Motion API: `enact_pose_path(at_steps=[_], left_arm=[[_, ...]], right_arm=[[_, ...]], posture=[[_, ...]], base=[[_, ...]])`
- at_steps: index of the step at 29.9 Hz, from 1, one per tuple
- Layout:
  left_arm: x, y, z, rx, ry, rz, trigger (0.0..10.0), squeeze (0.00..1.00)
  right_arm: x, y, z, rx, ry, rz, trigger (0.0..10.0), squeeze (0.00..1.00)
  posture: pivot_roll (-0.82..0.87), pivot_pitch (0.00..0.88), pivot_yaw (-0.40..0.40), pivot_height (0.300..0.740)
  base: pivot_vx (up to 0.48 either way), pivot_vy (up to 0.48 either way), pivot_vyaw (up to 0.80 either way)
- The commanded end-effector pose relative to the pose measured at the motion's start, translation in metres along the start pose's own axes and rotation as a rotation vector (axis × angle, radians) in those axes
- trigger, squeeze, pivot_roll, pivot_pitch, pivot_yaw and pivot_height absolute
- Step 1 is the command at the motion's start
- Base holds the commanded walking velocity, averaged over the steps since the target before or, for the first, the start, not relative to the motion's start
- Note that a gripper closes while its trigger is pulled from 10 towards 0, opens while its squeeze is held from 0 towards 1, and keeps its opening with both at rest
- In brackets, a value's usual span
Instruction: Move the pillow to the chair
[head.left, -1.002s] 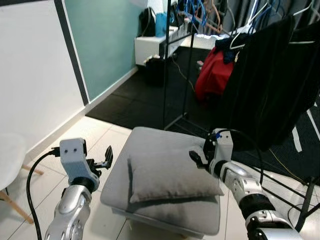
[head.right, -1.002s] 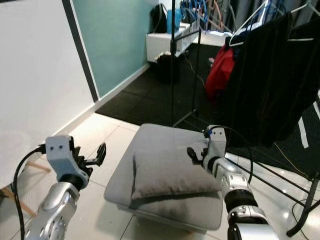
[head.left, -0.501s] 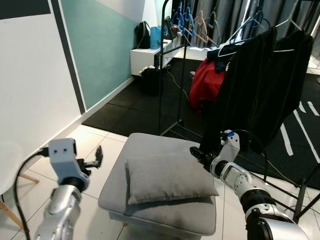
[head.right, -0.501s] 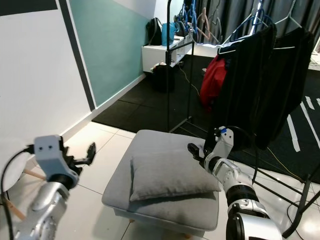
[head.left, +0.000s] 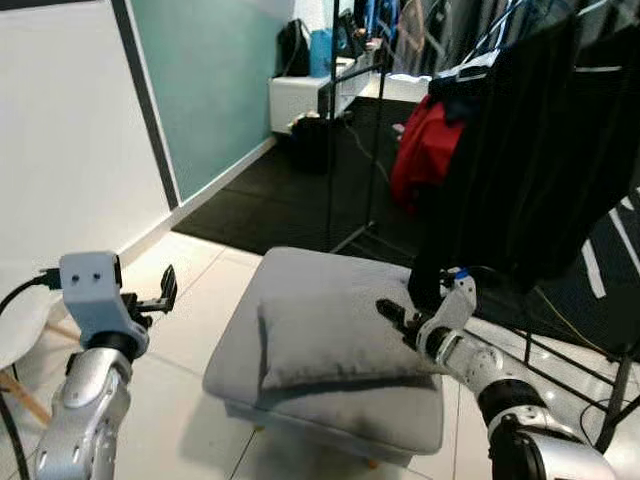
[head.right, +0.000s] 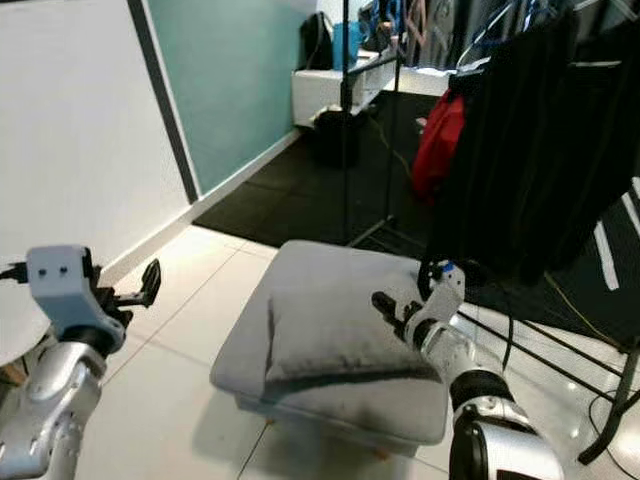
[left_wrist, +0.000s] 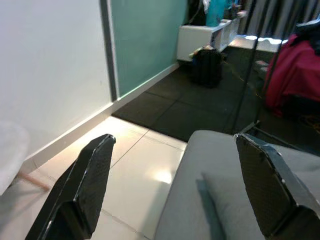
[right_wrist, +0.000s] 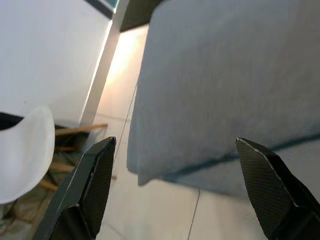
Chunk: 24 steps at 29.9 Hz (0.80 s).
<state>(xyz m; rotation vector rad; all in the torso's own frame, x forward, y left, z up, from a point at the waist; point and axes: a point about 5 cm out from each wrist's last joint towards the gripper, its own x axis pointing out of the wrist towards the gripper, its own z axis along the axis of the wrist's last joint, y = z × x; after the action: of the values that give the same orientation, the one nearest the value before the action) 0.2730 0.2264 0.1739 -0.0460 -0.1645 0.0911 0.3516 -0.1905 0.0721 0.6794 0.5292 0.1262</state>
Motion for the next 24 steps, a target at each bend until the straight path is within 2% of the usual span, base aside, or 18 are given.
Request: enact_pose_path(at_steps=[1,3,4,6,13,16,17,22,24], left_arm=[[-0.001,0.000,0.002,0.007,0.007,-0.014,10.0,0.00],[-0.001,-0.002,0.006,0.006,-0.001,-0.029,10.0,0.00],[-0.003,-0.002,0.013,0.005,-0.010,-0.045,10.0,0.00],[-0.003,-0.002,0.013,0.005,-0.010,-0.045,10.0,0.00],[-0.013,-0.003,0.022,0.011,-0.006,-0.075,10.0,0.00],[-0.014,-0.004,0.023,0.010,-0.006,-0.083,10.0,0.00],[-0.016,-0.006,0.027,0.008,-0.011,-0.094,10.0,0.00],[-0.019,-0.008,0.036,0.010,-0.016,-0.119,10.0,0.00],[-0.021,-0.007,0.042,0.017,-0.013,-0.131,10.0,0.00]], right_arm=[[0.001,0.001,-0.005,0.034,0.018,0.008,10.0,0.00],[0.001,0.001,-0.007,0.061,0.025,0.011,10.0,0.00],[0.001,0.000,-0.011,0.119,0.035,0.014,10.0,0.00],[0.001,0.000,-0.011,0.119,0.035,0.014,10.0,0.00],[-0.001,-0.004,-0.011,0.224,0.026,0.014,10.0,0.00],[-0.002,-0.005,-0.011,0.234,0.023,0.012,10.0,0.00],[-0.002,-0.006,-0.008,0.258,-0.003,0.018,10.0,0.00],[-0.004,-0.009,-0.003,0.318,-0.063,0.030,10.0,0.00],[-0.004,-0.010,0.003,0.377,-0.119,0.046,10.0,0.00]], posture=[[-0.13,0.114,0.010,0.615],[-0.13,0.134,0.013,0.610],[-0.12,0.171,0.021,0.600],[-0.12,0.171,0.021,0.600],[-0.10,0.237,0.040,0.575],[-0.10,0.237,0.040,0.570],[-0.09,0.267,0.051,0.565],[-0.07,0.282,0.056,0.550],[-0.05,0.303,0.061,0.540]], base=[[0.000,0.000,0.00],[0.000,0.000,0.00],[0.000,0.000,0.00],[0.000,0.000,0.00],[0.000,0.000,0.00],[0.000,0.000,0.00],[0.000,0.000,0.00],[0.000,0.000,0.00],[0.000,0.000,0.00]])
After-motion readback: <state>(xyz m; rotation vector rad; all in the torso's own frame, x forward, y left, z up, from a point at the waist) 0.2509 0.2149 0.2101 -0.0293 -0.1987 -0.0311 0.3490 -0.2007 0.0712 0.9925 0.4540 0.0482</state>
